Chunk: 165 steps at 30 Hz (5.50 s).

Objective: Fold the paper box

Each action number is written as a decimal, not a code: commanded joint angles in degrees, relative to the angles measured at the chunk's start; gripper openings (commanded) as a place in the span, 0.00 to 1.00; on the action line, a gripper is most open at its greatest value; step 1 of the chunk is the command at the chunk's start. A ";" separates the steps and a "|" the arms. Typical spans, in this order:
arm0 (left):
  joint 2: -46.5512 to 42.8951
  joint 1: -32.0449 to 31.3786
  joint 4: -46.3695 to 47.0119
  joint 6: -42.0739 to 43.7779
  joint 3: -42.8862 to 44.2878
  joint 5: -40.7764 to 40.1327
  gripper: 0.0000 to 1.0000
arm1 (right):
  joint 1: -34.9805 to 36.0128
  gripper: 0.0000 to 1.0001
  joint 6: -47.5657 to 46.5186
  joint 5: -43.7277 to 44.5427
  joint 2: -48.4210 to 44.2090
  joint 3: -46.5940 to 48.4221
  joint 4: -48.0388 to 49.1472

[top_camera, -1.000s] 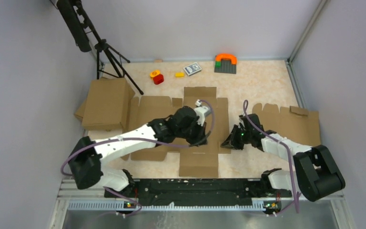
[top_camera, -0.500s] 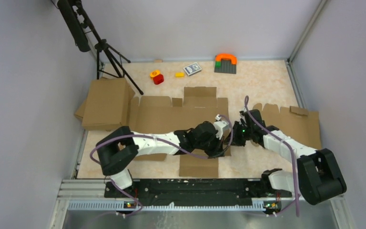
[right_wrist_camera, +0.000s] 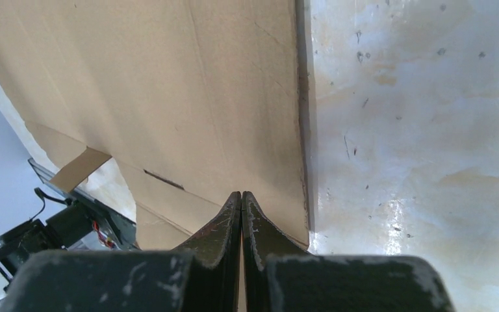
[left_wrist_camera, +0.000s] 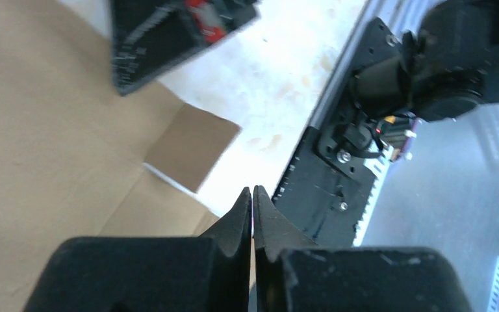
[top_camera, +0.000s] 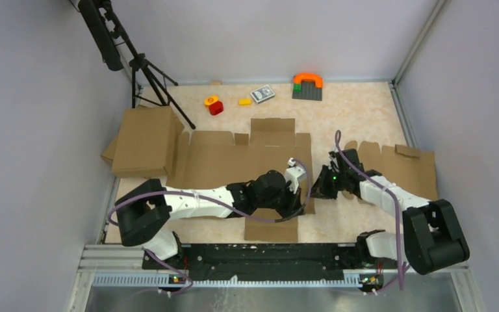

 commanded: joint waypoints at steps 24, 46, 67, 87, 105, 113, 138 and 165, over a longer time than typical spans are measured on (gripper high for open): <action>11.97 -1.76 0.33 5.44 8.95 -8.43 0.00 | -0.63 0.00 -3.87 2.46 10.36 5.45 4.01; 18.70 1.55 3.75 1.33 11.50 -2.06 0.00 | -3.14 0.00 -2.48 6.78 4.70 14.09 -0.33; 20.96 4.71 2.95 0.44 14.08 1.32 0.00 | -3.00 0.00 -4.18 2.94 16.16 7.79 6.41; 19.83 4.39 4.80 -4.09 3.53 3.15 0.00 | -8.15 0.00 -2.61 9.70 12.44 20.98 7.25; 14.96 3.06 2.71 -2.60 -0.78 1.69 0.00 | -14.69 0.00 -6.37 -0.45 43.03 43.44 8.59; 15.87 3.04 3.75 -2.02 0.07 2.60 0.00 | -12.30 0.00 -5.29 -10.24 47.08 42.51 9.95; 17.88 3.04 3.15 -1.21 2.02 2.17 0.00 | -5.38 0.00 -11.14 -0.29 27.88 26.92 3.65; 18.50 3.04 2.26 -0.74 3.17 3.25 0.00 | -2.72 0.00 -11.23 5.53 34.65 29.86 1.53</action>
